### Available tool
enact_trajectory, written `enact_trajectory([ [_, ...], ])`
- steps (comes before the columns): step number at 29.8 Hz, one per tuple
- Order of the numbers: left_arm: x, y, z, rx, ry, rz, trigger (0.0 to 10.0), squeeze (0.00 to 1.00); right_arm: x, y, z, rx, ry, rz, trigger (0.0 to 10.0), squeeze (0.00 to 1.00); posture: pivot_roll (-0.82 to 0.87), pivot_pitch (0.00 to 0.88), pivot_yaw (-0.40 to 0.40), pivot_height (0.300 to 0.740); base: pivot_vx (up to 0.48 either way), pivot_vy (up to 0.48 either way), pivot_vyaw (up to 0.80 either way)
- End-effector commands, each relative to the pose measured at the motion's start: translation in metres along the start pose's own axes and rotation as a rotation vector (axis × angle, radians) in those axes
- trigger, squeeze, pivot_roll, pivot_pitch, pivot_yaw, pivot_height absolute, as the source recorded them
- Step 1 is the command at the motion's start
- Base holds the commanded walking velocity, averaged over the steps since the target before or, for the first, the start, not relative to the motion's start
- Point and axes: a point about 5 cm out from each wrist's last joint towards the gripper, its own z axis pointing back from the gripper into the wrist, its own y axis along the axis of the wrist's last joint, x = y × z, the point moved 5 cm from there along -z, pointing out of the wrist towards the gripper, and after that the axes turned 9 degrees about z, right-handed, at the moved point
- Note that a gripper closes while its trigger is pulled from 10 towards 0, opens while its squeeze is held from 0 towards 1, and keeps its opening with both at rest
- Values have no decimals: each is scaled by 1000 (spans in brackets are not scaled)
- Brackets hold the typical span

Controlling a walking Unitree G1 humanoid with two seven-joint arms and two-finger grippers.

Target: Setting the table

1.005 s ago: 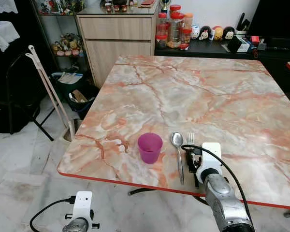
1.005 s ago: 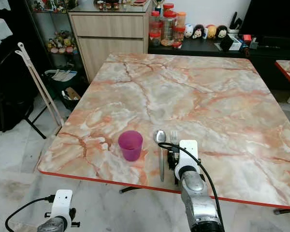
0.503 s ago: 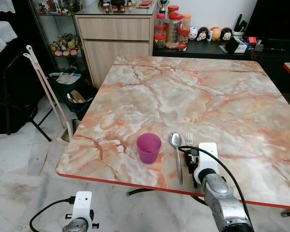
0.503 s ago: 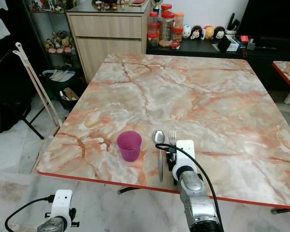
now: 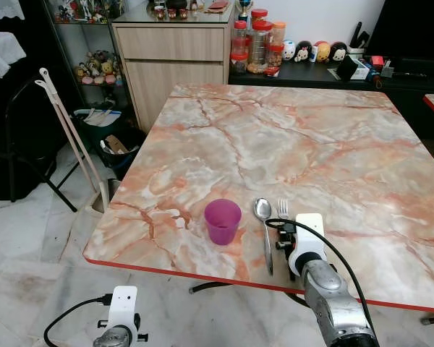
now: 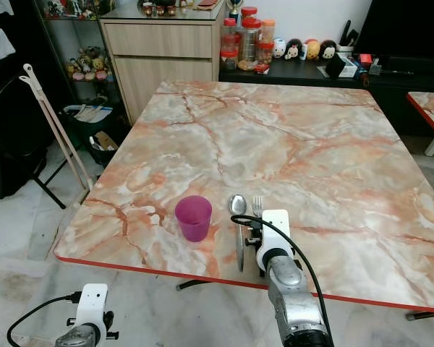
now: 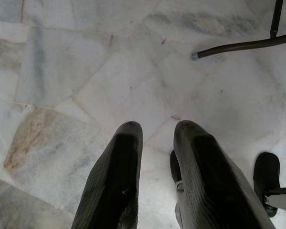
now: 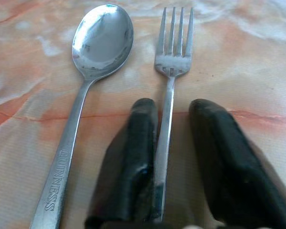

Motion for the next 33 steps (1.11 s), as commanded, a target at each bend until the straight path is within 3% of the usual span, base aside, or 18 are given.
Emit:
enact_trajectory([
  [1, -3, 2, -1, -8, 7, 9, 10000, 0, -12, -8, 0, -41, 43, 4, 0, 0, -41, 0, 0, 740, 0, 0, 0],
  [18, 1, 0, -1, -15, -9, -5, 10000, 0, -12, -11, -1, -43, 36, 2, 0, 0, -41, 0, 6, 740, 0, 0, 0],
  [24, 4, 1, -1, -11, -19, 9, 10000, 0, 6, -5, -2, -6, -75, -19, 0, 0, -43, 0, 1, 740, 0, 0, 0],
  [25, 5, 1, -1, -10, -23, 12, 10000, 0, 12, 1, -1, 28, -113, -28, 3804, 0, -43, 0, 1, 740, 0, 0, 0],
  [26, 5, 1, -1, -10, -23, 13, 10000, 0, 17, 6, -1, 55, -138, -20, 10000, 0, -43, 0, 1, 740, 0, 0, 0],
  [30, 5, -1, 0, -12, -20, 22, 10000, 0, 31, 24, 2, 167, -208, 4, 10000, 0, -42, 0, -3, 740, 0, 0, 0],
  [33, 4, -2, 0, -12, -18, 26, 10000, 0, 32, 29, 4, 203, -218, 16, 10000, 0, -39, 0, -5, 740, 0, 0, 0],
])
